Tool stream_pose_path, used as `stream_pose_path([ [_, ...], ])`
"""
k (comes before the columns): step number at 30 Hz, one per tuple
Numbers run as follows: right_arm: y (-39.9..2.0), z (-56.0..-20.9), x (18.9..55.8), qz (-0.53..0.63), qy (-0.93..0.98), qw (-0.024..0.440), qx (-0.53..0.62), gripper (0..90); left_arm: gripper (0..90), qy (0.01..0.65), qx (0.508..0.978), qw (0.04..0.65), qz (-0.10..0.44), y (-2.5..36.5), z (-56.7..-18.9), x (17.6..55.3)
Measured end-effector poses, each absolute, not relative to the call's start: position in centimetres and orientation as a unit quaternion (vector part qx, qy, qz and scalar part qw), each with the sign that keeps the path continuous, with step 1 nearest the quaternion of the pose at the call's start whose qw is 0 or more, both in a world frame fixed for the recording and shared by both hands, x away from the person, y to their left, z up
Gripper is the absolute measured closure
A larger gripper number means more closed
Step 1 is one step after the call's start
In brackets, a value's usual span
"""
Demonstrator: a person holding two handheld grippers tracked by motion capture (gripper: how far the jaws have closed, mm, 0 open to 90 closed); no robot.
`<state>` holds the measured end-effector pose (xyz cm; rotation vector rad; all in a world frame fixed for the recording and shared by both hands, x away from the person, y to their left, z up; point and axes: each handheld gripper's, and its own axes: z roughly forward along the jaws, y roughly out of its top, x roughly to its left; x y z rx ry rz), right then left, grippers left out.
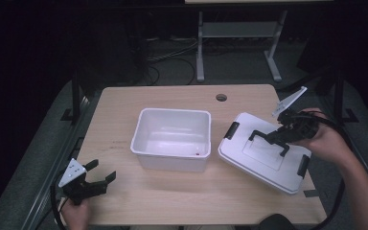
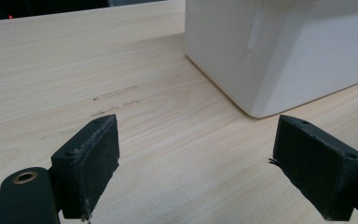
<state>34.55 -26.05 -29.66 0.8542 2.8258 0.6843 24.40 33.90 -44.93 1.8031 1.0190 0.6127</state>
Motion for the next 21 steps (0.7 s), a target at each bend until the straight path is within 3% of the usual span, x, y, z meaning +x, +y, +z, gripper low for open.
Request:
stream_pose_path([
  [21, -24.1, -23.3, 34.0, 0.232, 0.939, 0.076, 0.242, 84.5, 13.7, 0.417, 0.737, 0.470, 0.250, 34.0, -44.9, 24.4],
])
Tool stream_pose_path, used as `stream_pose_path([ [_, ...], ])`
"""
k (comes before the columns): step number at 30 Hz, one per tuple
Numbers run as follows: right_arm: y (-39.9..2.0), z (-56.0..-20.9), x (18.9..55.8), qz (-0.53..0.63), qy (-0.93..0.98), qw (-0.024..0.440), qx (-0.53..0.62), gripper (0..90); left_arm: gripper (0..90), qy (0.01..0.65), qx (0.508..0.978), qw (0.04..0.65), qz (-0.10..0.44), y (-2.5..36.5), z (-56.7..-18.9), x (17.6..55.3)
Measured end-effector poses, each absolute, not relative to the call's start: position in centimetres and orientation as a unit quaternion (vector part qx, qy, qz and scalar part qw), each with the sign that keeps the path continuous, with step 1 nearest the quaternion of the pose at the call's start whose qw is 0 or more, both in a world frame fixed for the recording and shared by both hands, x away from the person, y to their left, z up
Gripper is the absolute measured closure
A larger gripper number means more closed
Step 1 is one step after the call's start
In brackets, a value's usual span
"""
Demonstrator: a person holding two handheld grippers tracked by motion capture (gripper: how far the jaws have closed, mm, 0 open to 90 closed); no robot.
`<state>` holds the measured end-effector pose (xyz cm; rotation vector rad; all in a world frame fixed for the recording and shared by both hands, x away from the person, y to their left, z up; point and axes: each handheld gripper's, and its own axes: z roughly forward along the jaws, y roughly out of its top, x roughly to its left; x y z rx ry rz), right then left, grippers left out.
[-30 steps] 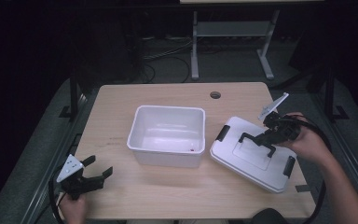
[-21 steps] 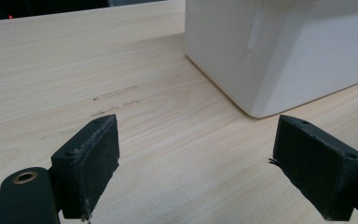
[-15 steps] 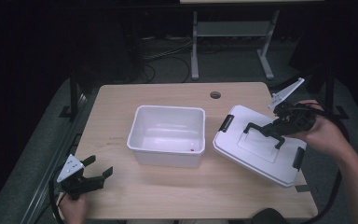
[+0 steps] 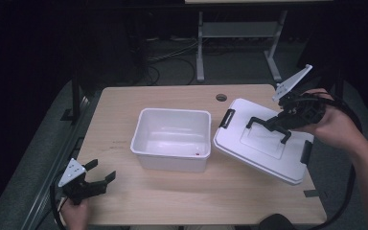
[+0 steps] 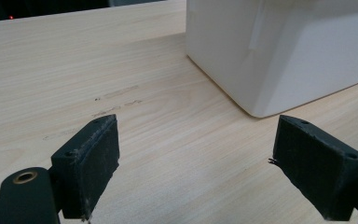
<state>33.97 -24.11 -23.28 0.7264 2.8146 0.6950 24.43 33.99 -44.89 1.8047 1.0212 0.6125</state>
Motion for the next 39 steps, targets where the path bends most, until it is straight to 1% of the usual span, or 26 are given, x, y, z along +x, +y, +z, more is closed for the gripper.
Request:
stream_pose_path([
  [16, -19.5, -20.8, 34.9, 0.234, 0.949, 0.079, 0.194, 84.5, 13.7, 0.416, 0.737, 0.470, 0.251, 34.1, -44.9, 24.5],
  [39, -11.7, -20.3, 37.3, 0.228, 0.962, 0.072, 0.129, 84.5, 13.7, 0.413, 0.739, 0.469, 0.252, 34.2, -44.9, 24.5],
])
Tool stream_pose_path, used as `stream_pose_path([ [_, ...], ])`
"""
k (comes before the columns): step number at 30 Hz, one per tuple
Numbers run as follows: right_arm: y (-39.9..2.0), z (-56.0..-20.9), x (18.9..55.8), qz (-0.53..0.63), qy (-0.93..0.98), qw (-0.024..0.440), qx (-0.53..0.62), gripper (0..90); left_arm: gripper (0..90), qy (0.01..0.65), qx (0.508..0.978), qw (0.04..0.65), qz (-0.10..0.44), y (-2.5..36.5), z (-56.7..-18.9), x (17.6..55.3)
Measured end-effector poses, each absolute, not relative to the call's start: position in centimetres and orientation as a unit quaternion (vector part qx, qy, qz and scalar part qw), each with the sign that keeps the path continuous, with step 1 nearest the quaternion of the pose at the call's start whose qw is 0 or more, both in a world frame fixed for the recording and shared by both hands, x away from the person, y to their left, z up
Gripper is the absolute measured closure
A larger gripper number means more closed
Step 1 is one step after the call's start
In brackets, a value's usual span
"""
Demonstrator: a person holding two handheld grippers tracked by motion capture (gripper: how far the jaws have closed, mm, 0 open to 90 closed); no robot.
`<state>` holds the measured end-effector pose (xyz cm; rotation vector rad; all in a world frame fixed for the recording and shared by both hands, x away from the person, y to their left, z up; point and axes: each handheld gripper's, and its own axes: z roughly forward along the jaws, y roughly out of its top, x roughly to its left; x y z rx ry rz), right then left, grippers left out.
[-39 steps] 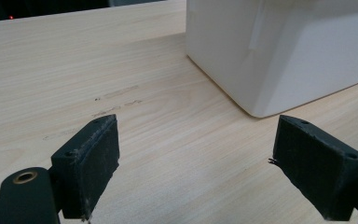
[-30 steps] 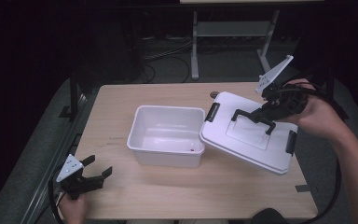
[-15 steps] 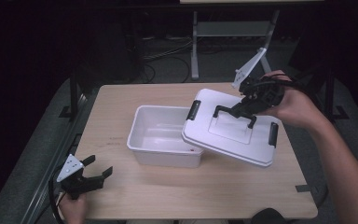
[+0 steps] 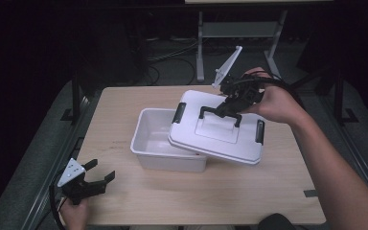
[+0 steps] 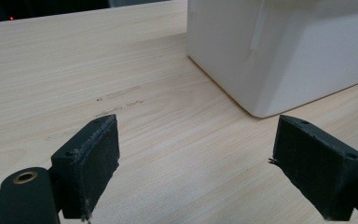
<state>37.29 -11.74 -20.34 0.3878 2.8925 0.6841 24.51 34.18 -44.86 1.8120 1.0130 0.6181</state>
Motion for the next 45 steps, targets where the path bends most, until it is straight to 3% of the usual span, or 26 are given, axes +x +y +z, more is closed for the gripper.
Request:
stream_pose_path([
  [45, -1.3, -22.7, 41.6, 0.224, 0.972, 0.028, 0.063, 84.5, 13.7, 0.410, 0.743, 0.464, 0.254, 34.1, -44.8, 24.4],
])
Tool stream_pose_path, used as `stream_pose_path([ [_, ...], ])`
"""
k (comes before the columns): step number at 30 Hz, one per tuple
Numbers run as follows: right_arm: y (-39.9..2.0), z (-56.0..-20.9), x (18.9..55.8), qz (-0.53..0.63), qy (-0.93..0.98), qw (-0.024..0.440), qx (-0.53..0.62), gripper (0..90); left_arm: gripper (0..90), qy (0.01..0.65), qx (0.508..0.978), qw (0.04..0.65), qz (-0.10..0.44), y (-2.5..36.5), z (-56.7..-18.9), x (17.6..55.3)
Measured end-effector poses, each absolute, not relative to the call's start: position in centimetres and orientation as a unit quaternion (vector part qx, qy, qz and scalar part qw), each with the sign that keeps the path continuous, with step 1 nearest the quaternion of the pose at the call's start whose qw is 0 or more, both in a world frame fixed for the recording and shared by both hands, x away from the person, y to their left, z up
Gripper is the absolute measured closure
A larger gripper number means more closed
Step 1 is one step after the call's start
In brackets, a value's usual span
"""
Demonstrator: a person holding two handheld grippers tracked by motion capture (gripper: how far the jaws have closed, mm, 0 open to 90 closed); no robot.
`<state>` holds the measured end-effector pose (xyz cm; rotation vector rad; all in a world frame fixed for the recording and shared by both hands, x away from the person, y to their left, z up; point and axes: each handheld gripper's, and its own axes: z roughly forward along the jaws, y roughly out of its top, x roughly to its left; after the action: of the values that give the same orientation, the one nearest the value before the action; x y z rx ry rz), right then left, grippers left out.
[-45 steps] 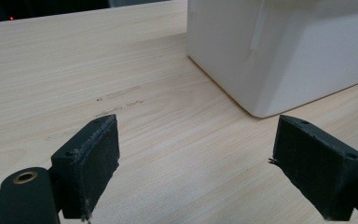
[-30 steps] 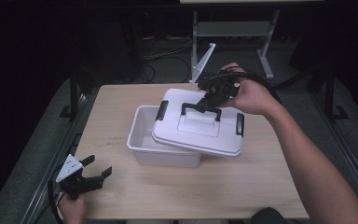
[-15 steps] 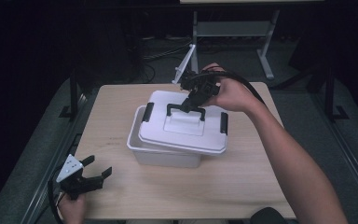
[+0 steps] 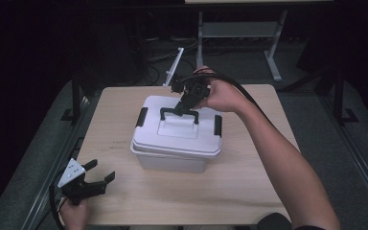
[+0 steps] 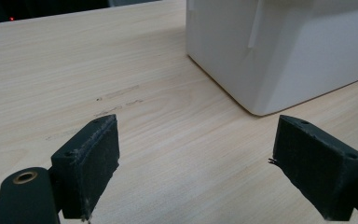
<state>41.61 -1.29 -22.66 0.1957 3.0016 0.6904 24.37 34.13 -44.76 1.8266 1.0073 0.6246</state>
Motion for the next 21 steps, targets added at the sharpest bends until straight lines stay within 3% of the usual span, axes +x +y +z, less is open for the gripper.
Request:
stream_pose_path([
  [21, 1.1, -24.8, 43.3, 0.214, 0.975, 0.006, 0.058, 84.5, 13.7, 0.412, 0.740, 0.466, 0.257, 34.4, -44.7, 24.3],
])
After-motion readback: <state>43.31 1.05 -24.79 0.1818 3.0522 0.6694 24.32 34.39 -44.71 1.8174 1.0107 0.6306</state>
